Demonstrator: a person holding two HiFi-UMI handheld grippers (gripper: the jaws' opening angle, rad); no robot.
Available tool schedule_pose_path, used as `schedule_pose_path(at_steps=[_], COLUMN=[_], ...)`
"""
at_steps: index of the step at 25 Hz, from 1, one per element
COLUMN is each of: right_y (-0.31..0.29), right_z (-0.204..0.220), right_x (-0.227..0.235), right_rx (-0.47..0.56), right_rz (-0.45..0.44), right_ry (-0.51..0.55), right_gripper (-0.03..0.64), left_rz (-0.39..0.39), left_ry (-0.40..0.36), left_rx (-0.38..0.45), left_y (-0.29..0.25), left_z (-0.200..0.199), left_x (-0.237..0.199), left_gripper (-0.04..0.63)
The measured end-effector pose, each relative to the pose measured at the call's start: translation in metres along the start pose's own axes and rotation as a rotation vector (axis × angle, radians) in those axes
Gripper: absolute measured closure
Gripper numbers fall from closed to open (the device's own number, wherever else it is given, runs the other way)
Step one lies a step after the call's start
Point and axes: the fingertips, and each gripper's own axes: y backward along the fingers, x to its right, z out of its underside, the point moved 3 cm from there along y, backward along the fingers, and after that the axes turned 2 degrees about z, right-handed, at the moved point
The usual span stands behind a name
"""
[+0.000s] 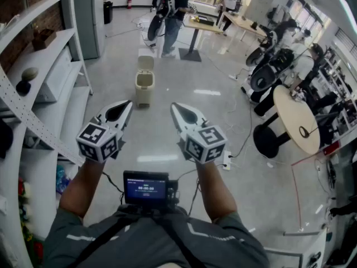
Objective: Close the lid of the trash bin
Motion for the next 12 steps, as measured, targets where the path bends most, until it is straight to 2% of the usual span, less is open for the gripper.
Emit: schedule_pose_path(at_steps=[6, 10, 12], right_y=[0.001, -0.003, -0.003], right_z=[0.000, 0.006, 0.004], right_x=[0.009, 0.006, 0.007], right_rx=[0.002, -0.005, -0.007], right_rz=[0.008, 0.017, 0.036], right_ry=[-0.017, -0.015, -0.007], right_gripper=[0.609, 0.609, 0.609], left_rz=[0.015, 0.002, -0.009], left_ry=[0.022, -0.043, -0.043], left_rx=[0.010, 0.008, 0.006], left_y=[-0.015, -0.014, -0.014], left_z=[-0.001, 0.004, 0.005], left_x=[0.006, 0.008, 0.006], left_gripper=[0.594, 0.594, 0.594])
